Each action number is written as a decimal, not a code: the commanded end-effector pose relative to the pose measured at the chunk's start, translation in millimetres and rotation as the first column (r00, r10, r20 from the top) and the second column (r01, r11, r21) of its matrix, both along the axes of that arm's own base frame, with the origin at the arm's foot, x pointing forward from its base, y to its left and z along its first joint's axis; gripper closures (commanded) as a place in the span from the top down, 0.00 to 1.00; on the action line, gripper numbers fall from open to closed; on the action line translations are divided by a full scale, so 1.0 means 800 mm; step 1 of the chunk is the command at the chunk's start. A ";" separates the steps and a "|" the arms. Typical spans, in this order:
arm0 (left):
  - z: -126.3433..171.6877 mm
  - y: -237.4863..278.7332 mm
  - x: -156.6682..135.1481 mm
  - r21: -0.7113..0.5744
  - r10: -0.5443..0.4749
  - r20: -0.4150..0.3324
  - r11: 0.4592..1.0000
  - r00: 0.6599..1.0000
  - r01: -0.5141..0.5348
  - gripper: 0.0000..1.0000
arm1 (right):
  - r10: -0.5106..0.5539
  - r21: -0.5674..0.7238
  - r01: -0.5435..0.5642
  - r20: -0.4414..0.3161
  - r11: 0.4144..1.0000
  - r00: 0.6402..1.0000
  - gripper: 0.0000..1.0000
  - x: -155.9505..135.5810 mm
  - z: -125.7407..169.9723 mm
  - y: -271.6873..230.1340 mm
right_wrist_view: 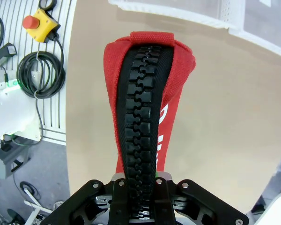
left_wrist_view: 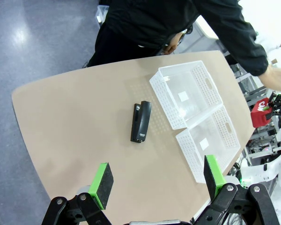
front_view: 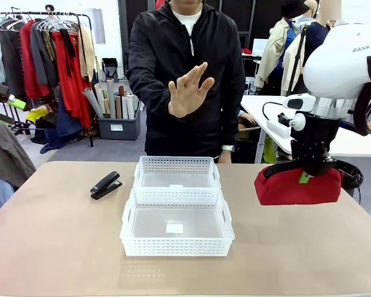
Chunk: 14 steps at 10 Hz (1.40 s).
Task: Distribute items into two baskets.
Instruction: Place the picked Pencil pouch into the Organizing basket as instructed by the person.
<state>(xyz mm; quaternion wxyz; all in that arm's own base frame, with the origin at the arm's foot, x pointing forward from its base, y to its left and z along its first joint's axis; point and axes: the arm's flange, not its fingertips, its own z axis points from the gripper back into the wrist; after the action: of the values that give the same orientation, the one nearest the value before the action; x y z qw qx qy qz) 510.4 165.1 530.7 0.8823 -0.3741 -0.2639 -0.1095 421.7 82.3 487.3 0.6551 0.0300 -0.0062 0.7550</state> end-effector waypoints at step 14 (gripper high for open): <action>0.001 0.000 0.000 -0.009 0.003 0.005 1.000 1.000 -0.003 1.00 | -0.006 0.003 0.006 0.004 1.000 1.000 0.00 0.000 0.002 -0.003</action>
<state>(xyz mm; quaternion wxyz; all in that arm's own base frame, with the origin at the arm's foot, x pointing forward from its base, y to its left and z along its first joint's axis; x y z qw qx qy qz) 510.4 165.1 530.7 0.8823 -0.3741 -0.2639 -0.1095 421.7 82.3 487.3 0.6551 0.0300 -0.0062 0.7549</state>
